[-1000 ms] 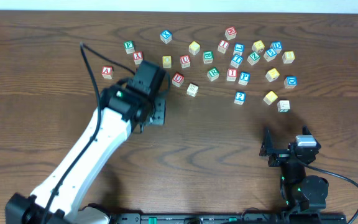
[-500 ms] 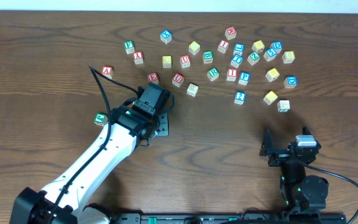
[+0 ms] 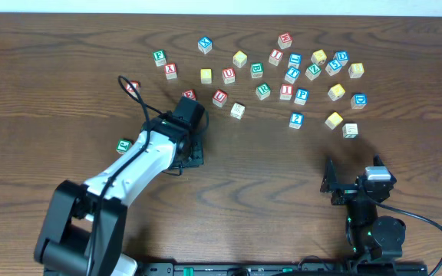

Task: Spell out NEURIPS
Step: 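Lift the green N block and carry it toward the table center, then lower the green N block onto the table and open the left gripper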

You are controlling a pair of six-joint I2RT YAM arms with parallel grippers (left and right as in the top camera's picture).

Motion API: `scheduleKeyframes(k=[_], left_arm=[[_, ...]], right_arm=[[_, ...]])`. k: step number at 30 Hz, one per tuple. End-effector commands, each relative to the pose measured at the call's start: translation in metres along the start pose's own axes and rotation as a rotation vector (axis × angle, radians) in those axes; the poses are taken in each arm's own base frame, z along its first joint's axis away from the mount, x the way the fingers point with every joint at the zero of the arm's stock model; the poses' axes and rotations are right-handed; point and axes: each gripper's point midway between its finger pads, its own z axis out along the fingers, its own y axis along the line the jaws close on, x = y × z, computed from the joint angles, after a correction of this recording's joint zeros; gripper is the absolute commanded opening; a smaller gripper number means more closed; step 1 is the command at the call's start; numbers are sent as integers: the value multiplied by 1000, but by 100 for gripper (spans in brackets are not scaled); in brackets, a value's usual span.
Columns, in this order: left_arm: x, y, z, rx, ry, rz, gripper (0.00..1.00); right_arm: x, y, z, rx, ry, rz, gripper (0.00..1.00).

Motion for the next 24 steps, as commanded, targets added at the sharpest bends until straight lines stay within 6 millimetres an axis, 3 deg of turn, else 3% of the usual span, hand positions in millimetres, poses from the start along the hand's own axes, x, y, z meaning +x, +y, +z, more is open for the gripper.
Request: scheduleKeyframes(k=[1, 14, 24], left_arm=[[-6, -8, 1, 30, 6, 39, 15], [-25, -19, -3, 78, -64, 84, 16], [-35, -9, -4, 76, -81, 63, 16]], right_arm=[[0, -2, 0, 6, 1, 14, 99], [0, -2, 0, 6, 0, 14, 99], [0, -2, 0, 6, 0, 14, 99]])
